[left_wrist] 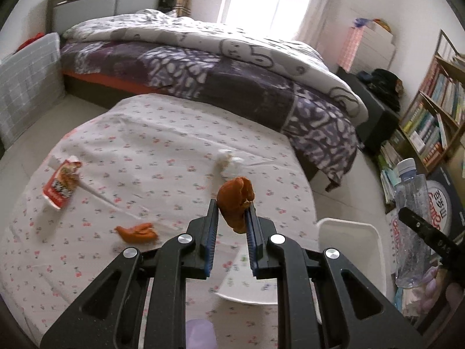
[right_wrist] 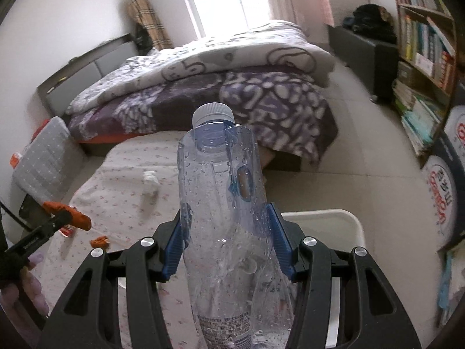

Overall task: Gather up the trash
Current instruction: 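Drop the bottle into the bin with the right tool while the left tool drops the peel, then move the left tool back to the bed and grasp the red noodle packet, then grasp the other orange peel with the right tool while the left tool holds the packet, then carry the packet with the left tool while the right tool carries the peel to the bin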

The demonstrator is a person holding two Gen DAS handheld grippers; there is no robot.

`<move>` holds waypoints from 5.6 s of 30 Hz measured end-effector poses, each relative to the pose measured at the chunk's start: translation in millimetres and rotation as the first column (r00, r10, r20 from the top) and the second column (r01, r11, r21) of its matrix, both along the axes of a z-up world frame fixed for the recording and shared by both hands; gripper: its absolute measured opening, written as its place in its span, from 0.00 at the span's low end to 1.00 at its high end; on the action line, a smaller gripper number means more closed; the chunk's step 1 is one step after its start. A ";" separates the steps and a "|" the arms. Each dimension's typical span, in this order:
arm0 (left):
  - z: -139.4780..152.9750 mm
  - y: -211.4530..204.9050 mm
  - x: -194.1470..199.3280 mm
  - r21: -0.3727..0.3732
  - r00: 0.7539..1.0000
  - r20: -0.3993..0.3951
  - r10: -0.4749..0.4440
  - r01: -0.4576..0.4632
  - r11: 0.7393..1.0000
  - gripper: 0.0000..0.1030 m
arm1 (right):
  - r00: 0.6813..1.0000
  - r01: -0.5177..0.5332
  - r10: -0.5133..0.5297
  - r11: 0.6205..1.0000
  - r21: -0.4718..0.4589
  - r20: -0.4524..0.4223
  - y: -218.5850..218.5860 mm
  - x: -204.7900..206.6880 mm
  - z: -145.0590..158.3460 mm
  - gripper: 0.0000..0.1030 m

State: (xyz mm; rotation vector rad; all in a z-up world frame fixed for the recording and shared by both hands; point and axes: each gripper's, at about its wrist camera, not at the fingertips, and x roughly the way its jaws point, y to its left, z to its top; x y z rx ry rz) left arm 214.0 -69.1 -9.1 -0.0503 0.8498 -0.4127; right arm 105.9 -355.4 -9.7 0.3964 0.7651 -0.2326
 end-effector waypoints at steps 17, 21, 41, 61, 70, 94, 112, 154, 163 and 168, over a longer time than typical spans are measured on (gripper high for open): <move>-11.5 -103.9 -39.4 0.034 0.976 -0.008 -0.216 0.216 0.976 0.17 | 0.982 0.187 -0.187 0.982 0.002 0.026 -60.7 -46.5 1.9 0.73; -17.4 -125.1 -50.1 0.046 0.965 -0.019 -0.263 0.263 0.964 0.17 | 0.967 0.252 -0.251 0.968 -0.005 0.045 -74.7 -54.5 6.4 0.80; -41.0 -185.2 -85.6 0.051 0.896 -0.087 -0.436 0.441 0.896 0.58 | 0.911 0.405 -0.402 0.914 -0.017 0.091 -103.5 -72.9 17.3 0.88; -52.2 -102.3 -35.8 0.155 0.969 -0.120 -0.214 0.231 0.961 0.83 | 0.969 0.247 -0.246 0.968 -0.042 0.027 -35.7 -21.7 10.1 0.90; -61.4 -24.3 17.2 0.300 0.992 -0.124 -0.022 0.059 0.952 0.83 | 0.989 0.143 -0.144 0.988 -0.058 -0.017 8.2 10.0 2.1 0.90; -130.0 170.0 175.4 0.636 0.944 -0.119 0.306 -0.164 0.754 0.84 | 0.931 -0.350 0.322 0.921 -0.169 -0.175 183.8 109.9 -50.2 0.90; -72.3 211.9 128.3 0.432 0.953 -0.117 0.279 -0.204 0.879 0.40 | 0.665 -0.742 0.684 0.648 -0.168 -0.300 318.8 160.3 -100.9 0.90; 28.2 123.6 44.1 0.081 0.967 0.021 0.254 -0.255 0.964 0.41 | 0.892 -0.422 0.432 0.901 -0.101 0.130 194.0 96.1 21.1 0.18; 24.6 81.8 27.9 0.083 0.983 0.030 0.180 -0.182 0.980 0.41 | 0.918 -0.352 0.367 0.929 -0.115 0.151 151.1 66.4 32.2 0.18; 17.1 60.3 26.1 0.103 0.990 0.024 0.142 -0.144 0.984 0.41 | 0.936 -0.309 0.324 0.943 -0.123 0.140 127.9 57.0 32.3 0.18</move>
